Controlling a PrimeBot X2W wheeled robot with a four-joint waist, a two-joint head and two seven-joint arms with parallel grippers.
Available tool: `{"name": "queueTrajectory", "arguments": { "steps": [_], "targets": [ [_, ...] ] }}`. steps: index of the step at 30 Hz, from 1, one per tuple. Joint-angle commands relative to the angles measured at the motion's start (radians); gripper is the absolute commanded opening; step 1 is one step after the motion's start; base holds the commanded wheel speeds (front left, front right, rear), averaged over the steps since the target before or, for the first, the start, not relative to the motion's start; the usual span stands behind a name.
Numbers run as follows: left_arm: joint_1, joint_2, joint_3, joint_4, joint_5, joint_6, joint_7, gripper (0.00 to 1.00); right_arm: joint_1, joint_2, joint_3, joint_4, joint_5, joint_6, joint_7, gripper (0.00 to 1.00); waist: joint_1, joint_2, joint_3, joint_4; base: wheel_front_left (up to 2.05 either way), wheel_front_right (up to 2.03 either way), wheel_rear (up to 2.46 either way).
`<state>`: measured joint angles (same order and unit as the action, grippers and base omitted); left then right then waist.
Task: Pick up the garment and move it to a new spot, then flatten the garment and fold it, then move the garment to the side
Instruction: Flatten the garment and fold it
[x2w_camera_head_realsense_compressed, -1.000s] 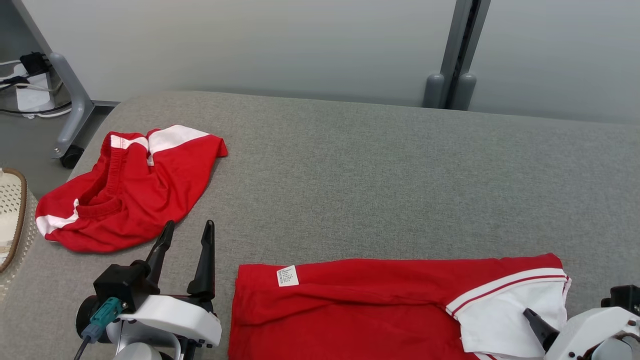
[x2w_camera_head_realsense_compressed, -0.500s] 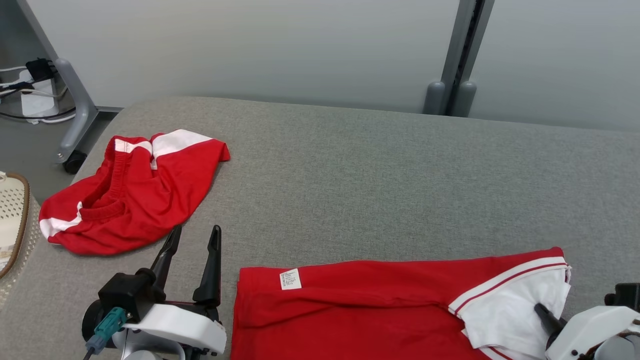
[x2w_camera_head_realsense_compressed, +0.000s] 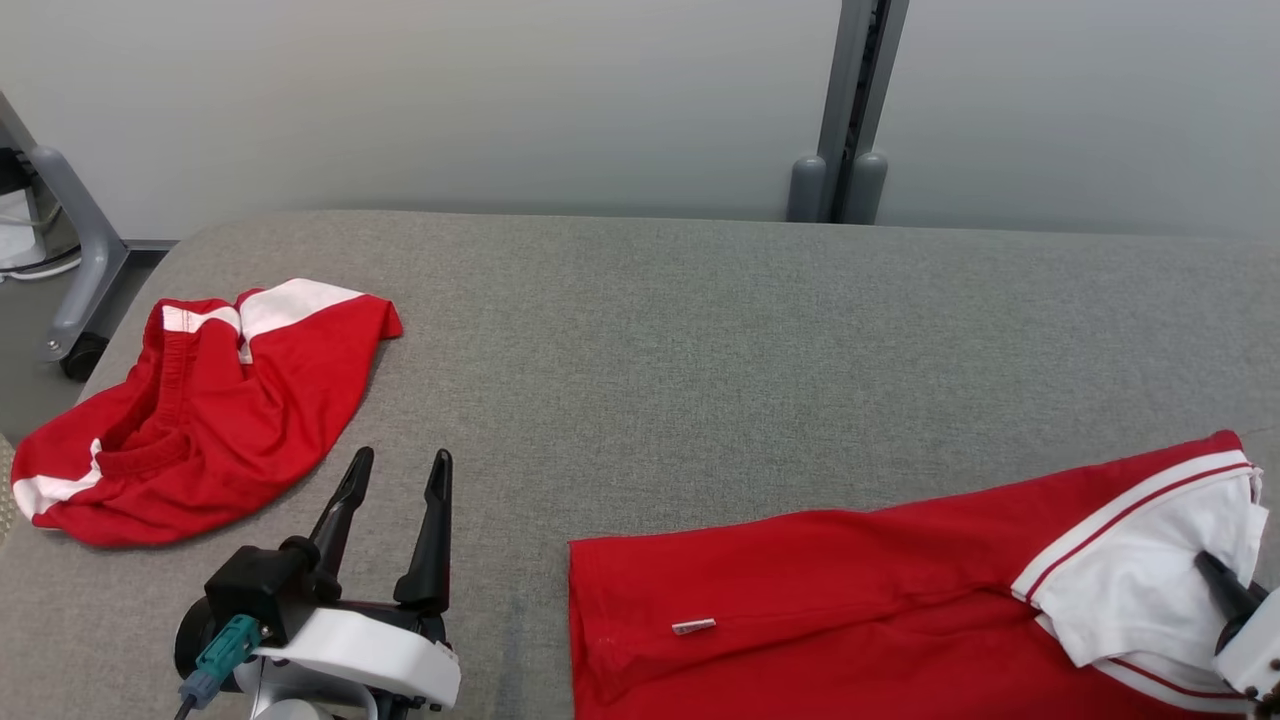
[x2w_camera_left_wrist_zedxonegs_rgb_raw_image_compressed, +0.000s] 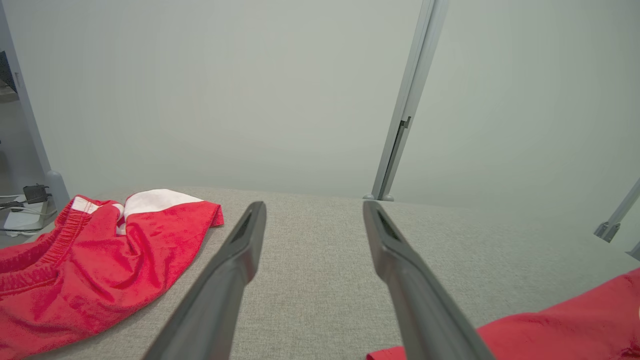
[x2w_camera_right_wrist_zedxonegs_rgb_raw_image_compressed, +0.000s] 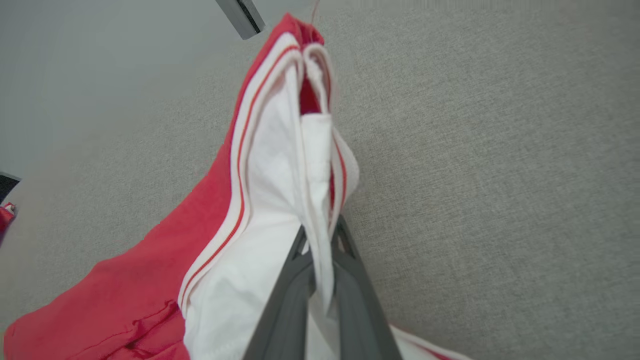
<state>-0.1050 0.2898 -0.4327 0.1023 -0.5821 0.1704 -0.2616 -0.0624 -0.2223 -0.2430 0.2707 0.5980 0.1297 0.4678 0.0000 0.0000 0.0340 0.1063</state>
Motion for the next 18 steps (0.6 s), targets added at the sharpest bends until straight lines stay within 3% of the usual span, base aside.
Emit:
{"name": "queueTrajectory", "arguments": {
  "steps": [1,7,18],
  "targets": [
    [0.005,0.001,0.008,0.003,0.008,-0.003,-0.004,1.0,-0.006,-0.011,-0.01,-0.011,-0.003,0.002,0.005,0.0,0.0,0.0,0.0,-0.002,0.0,0.0,0.0],
    [0.011,-0.006,0.013,0.015,0.016,-0.016,-0.005,1.0,-0.008,0.031,-0.015,-0.159,0.044,0.002,0.081,0.0,0.0,0.0,-0.003,-0.005,0.0,0.0,0.0],
    [0.003,-0.011,0.004,0.033,0.018,-0.032,-0.004,1.0,0.053,0.157,0.102,-0.471,0.176,0.002,0.293,0.0,0.0,0.0,-0.025,0.037,0.0,0.0,0.0]
  ]
}}
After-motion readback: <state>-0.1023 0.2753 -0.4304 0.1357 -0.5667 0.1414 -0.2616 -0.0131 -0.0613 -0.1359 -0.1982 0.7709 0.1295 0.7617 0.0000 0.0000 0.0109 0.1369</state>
